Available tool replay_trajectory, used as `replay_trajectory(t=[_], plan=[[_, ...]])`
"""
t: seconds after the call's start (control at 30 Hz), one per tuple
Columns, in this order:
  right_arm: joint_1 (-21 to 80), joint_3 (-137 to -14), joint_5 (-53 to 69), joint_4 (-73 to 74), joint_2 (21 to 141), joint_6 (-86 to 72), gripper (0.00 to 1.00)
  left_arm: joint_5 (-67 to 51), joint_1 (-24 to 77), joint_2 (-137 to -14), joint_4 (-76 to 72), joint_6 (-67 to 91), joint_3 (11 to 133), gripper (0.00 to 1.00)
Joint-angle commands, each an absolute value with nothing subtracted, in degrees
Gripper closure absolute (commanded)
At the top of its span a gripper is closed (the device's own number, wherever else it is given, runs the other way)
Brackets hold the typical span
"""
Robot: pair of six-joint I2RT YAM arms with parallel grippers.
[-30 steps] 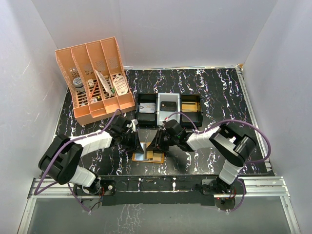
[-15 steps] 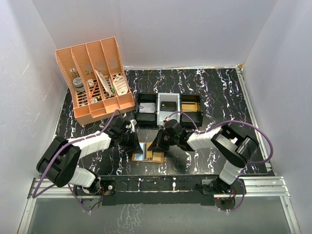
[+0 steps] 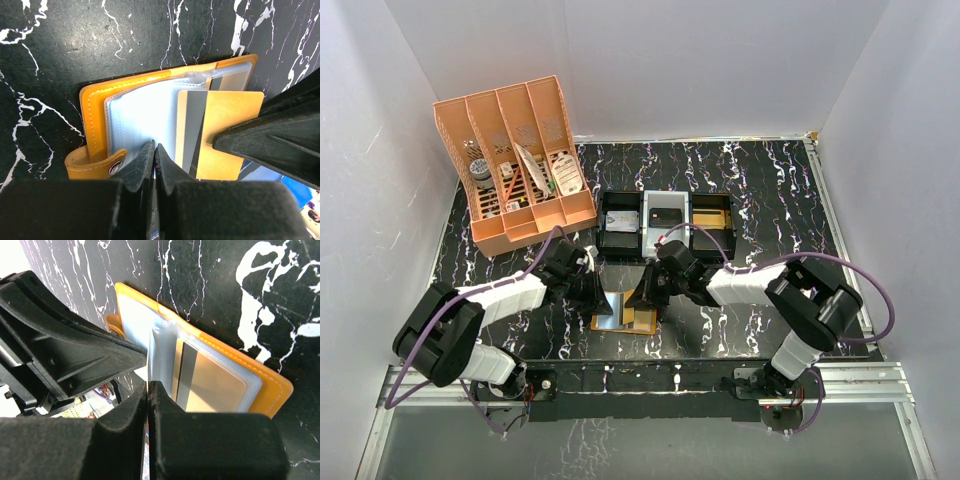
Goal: Take the credit cards out of the card holder
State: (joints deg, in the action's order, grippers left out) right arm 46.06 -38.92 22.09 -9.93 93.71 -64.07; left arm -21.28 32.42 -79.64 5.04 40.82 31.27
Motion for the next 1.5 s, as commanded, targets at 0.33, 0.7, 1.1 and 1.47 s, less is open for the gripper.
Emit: replay_trajectory(t=[0.33, 0.7, 1.1, 1.47], plan=[[44.80, -42.60, 18.67, -2.02, 86.30, -59.34, 1.00, -13.88, 32.52, -69.08, 8.88, 38.46, 29.78, 0.88], [43.29, -39.70, 7.22, 2.93, 78.05, -62.13, 1.00, -26.67, 32.68, -68.89, 2.83, 37.79, 34.97, 0.62], [41.69, -29.10, -0.07, -3.75, 66.32, -68.69, 1.00, -35.49, 34.35, -76.63, -3.11, 37.60, 35.82, 0.61], [39.91, -30.53, 4.72, -9.77, 68.34, -64.10, 1.00, -20.97, 34.62, -85.86, 12.58, 32.83, 38.58, 0.76]])
